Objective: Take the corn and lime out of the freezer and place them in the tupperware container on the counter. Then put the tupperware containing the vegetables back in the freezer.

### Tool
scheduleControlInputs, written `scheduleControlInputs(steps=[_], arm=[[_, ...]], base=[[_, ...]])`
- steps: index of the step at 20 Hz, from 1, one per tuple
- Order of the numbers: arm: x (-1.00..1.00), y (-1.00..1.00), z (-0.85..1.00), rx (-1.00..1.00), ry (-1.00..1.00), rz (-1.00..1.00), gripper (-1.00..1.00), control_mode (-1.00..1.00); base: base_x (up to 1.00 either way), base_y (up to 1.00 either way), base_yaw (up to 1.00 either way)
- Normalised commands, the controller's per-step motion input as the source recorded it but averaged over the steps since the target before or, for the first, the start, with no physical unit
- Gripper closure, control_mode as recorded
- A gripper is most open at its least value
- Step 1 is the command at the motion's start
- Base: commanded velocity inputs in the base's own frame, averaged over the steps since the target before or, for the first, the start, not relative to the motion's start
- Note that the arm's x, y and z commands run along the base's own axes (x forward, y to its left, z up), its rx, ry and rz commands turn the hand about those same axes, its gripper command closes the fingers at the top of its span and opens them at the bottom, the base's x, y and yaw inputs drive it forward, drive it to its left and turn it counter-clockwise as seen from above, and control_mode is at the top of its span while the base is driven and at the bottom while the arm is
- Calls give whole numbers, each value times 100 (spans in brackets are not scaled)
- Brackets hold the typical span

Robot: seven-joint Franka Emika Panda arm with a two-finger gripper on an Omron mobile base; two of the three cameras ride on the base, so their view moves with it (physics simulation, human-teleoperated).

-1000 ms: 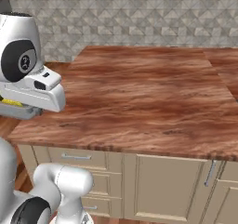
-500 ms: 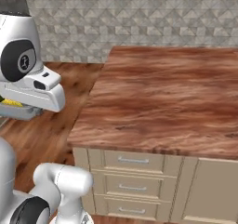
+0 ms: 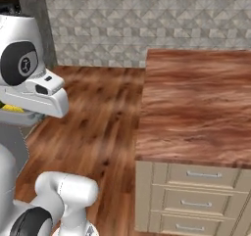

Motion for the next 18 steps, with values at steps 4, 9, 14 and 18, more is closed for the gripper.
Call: scheduleControlInputs(steps=[4, 9, 14, 18], arm=[[0, 0, 0, 0, 0, 0, 100, 100], [0, 0, 0, 0, 0, 0, 100, 100], [0, 0, 0, 0, 0, 0, 100, 100], [0, 0, 0, 0, 0, 0, 100, 100]], base=[[54, 82, 0], [97, 37, 0], [100, 24, 1], [100, 14, 11]])
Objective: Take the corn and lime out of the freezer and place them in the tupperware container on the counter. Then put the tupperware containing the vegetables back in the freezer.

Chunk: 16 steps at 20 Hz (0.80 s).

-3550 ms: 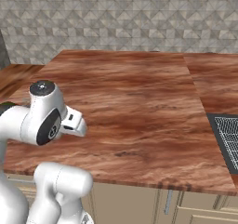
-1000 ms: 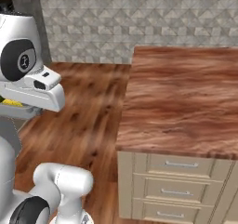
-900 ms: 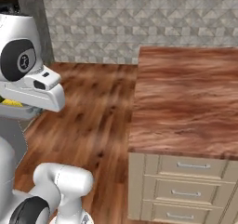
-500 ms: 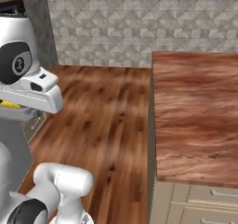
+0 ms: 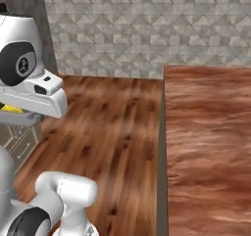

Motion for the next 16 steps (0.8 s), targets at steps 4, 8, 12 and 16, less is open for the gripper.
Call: scheduleControlInputs(steps=[4, 8, 12, 16], arm=[[0, 0, 0, 0, 0, 0, 100, 100], [0, 0, 0, 0, 0, 0, 100, 100], [0, 0, 0, 0, 0, 0, 100, 100], [0, 0, 0, 0, 0, 0, 100, 100]], base=[[100, 13, 35], [100, 14, 55], [99, 7, 65], [58, 19, 73]])
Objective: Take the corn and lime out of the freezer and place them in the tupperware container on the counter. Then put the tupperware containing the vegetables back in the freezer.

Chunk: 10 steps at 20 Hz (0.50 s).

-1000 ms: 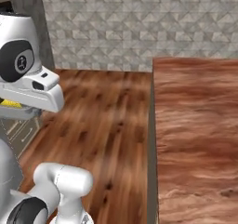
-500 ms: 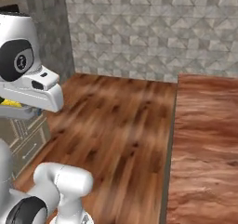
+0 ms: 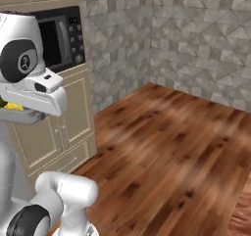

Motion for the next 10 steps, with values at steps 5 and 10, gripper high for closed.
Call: scheduleControlInputs(steps=[5, 10], arm=[[0, 0, 0, 0, 0, 0, 100, 100], [0, 0, 0, 0, 0, 0, 100, 100]], base=[[10, 30, 81], [0, 26, 78]])
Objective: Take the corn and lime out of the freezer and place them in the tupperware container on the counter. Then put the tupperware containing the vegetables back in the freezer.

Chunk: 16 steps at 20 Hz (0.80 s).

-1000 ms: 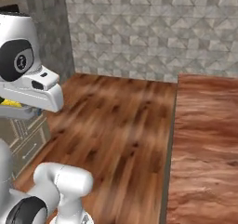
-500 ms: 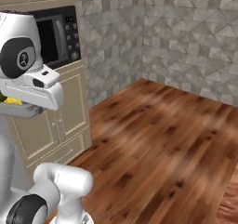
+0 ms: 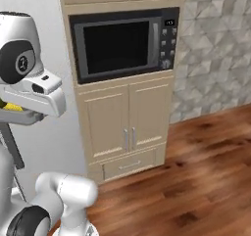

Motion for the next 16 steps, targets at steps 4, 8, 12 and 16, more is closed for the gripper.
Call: scheduleControlInputs(steps=[4, 8, 12, 16], arm=[[0, 0, 0, 0, 0, 0, 100, 100], [0, 0, 0, 0, 0, 0, 100, 100], [0, 0, 0, 0, 0, 0, 100, 100], [0, 0, 0, 0, 0, 0, 100, 100]], base=[[3, 15, 69], [2, 23, 63], [25, 25, 50], [67, 7, 35]])
